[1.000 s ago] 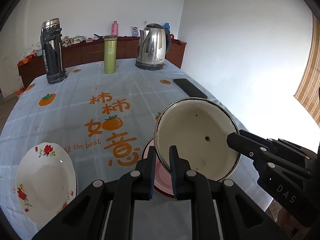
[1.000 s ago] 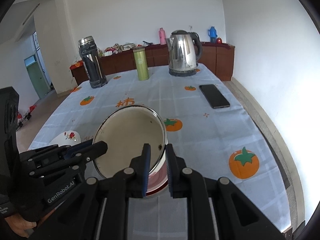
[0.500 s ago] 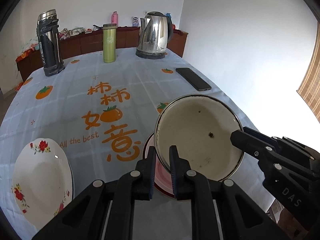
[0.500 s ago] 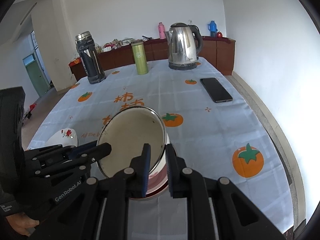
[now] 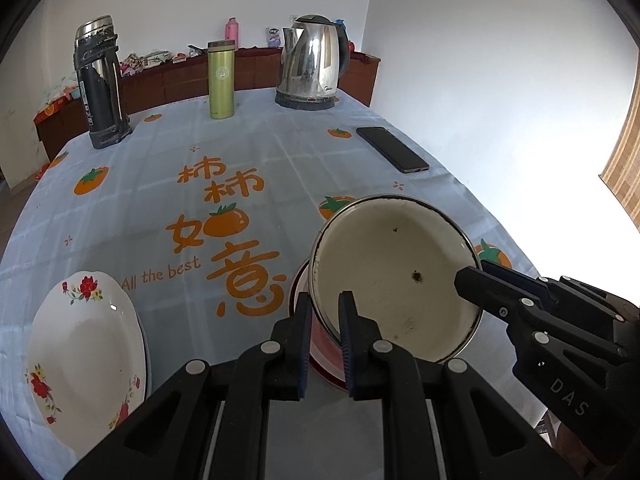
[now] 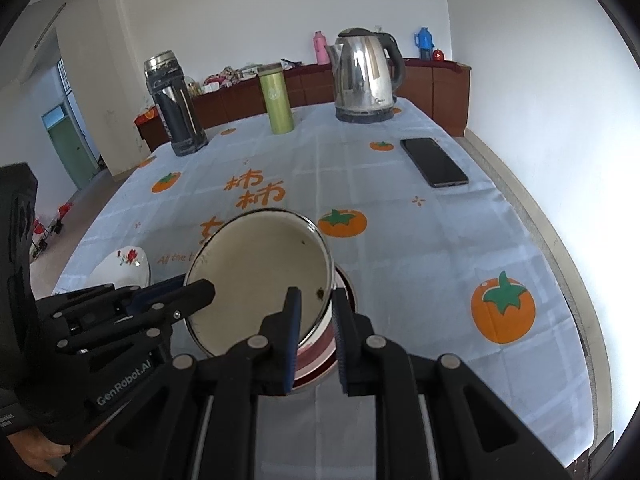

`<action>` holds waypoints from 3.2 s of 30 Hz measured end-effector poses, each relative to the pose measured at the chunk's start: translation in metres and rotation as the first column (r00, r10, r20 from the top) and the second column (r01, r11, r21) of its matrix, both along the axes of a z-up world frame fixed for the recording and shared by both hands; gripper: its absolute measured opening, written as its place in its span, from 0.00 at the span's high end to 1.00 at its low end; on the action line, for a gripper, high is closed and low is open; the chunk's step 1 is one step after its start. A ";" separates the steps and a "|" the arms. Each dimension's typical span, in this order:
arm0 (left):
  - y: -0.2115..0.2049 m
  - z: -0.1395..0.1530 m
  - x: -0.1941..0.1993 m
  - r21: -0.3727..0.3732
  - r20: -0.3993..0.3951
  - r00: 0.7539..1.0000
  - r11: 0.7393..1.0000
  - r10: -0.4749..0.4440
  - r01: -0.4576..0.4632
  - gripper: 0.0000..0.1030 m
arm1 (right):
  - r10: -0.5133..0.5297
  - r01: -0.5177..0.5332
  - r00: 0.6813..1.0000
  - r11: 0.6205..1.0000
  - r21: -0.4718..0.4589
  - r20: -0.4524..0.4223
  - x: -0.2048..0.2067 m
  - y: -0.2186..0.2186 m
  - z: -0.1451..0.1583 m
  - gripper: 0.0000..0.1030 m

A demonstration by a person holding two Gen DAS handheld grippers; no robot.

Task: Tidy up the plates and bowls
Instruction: 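Lower the cream basin into the steel bowl with the left gripper, then open the left gripper to release the cream basin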

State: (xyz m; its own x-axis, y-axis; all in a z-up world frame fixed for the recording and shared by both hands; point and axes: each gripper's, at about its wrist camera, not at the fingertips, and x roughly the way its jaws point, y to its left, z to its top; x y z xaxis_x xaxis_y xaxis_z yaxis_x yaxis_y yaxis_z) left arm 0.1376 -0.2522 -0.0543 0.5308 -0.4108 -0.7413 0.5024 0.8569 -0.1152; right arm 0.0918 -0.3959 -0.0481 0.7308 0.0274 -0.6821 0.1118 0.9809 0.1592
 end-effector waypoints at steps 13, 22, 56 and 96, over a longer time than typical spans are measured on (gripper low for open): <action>-0.002 -0.007 0.007 0.014 -0.057 0.998 1.000 -0.019 0.020 0.86 | -0.001 0.001 0.999 1.000 -0.009 -0.047 0.007 0.000 -0.007 0.84; -0.004 -0.013 0.014 0.028 -0.096 0.995 0.999 -0.016 0.019 0.86 | 0.008 -0.010 0.997 1.000 -0.019 -0.079 0.011 0.001 -0.010 0.84; 0.000 -0.018 0.011 -0.006 -0.055 0.998 1.000 -0.014 0.014 0.86 | 0.000 -0.001 0.998 1.000 -0.023 -0.056 0.005 0.003 -0.027 0.84; 0.000 -0.019 0.003 -0.031 0.001 1.000 0.999 -0.016 0.016 0.85 | -0.004 -0.001 0.998 0.996 -0.088 -0.059 0.004 0.007 -0.032 0.83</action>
State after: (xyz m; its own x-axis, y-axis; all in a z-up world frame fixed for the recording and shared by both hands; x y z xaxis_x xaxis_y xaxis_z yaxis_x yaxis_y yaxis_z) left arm 0.1405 -0.2527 -0.0736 0.5243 -0.4418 -0.7280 0.5158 0.8450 -0.1412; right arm 0.0963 -0.3892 -0.0800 0.6891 -0.0353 -0.7238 0.1197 0.9906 0.0656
